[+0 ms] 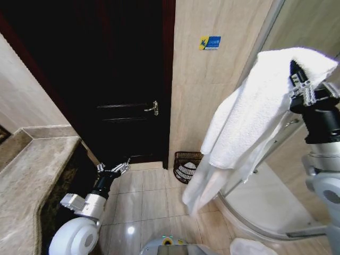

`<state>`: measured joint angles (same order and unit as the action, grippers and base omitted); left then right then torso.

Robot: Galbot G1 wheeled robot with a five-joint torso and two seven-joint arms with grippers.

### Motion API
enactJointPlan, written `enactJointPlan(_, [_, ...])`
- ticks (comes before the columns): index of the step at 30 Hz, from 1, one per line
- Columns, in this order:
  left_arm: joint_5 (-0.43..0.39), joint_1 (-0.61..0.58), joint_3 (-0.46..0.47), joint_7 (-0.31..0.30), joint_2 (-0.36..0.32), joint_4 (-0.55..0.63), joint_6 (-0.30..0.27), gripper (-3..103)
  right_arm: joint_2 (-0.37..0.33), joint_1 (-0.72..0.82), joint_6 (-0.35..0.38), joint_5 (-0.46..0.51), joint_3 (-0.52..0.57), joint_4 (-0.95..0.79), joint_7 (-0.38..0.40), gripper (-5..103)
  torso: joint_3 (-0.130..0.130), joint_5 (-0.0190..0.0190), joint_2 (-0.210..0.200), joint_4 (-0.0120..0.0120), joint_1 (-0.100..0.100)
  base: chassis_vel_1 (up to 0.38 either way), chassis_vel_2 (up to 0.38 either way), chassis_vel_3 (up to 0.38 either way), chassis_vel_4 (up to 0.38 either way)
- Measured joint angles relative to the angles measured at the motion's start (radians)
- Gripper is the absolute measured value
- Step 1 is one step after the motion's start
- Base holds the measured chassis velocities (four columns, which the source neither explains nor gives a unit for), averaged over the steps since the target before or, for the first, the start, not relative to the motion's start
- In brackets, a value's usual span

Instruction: Discard the used towel into the hamper.

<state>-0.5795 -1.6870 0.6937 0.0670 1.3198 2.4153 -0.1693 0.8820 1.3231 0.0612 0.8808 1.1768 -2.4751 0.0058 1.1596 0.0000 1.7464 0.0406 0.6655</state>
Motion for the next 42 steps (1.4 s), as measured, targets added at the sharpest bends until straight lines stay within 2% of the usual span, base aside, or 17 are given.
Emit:
enactJointPlan(3, [0.000,0.000,0.000,0.000,0.000,0.000,0.000,100,0.004,0.002,-0.004,-0.001,0.001,0.000,-0.001,8,-0.022,0.0000,-0.042,-0.0001,-0.021,0.000,0.000,0.000,0.000])
enactJointPlan(9, [0.000,0.000,0.000,0.000,0.000,0.000,0.000,100,0.006,0.003,-0.006,-0.002,0.002,0.000,-0.005,8,-0.041,0.0000,-0.078,0.0000,-0.039,0.000,0.000,0.000,0.000])
enactJointPlan(14, [0.000,0.000,0.000,0.000,0.000,0.000,0.000,100,0.003,0.001,-0.010,-0.002,0.003,0.002,-0.006,8,-0.065,0.0000,-0.123,0.0000,-0.062,0.000,0.000,0.000,0.000])
enactJointPlan(16, [0.000,0.000,0.000,0.000,0.000,0.000,0.000,100,0.002,0.001,-0.011,-0.002,0.003,0.002,-0.006,8,-0.067,0.0000,-0.128,0.0000,-0.064,0.000,0.000,0.000,0.000])
enactJointPlan(19, [0.000,0.000,0.000,0.000,0.000,0.000,0.000,100,-0.005,0.000,-0.012,-0.001,0.004,0.003,-0.007,8,-0.085,0.0000,-0.162,0.0000,-0.081,0.000,0.000,0.000,0.000])
enactJointPlan(23, [0.000,0.000,0.000,0.000,0.000,0.000,0.000,100,-0.017,-0.007,0.002,0.004,0.009,0.004,-0.007,8,-0.095,-0.0001,-0.181,0.0000,-0.090,0.000,0.000,0.000,0.000])
enactJointPlan(42, [0.000,0.000,0.000,0.000,0.000,0.000,0.000,100,-0.050,-0.028,0.029,-0.003,-0.010,0.009,-0.022,8,-0.095,0.0001,-0.180,0.0000,-0.091,-0.032,0.030,0.032,-0.037])
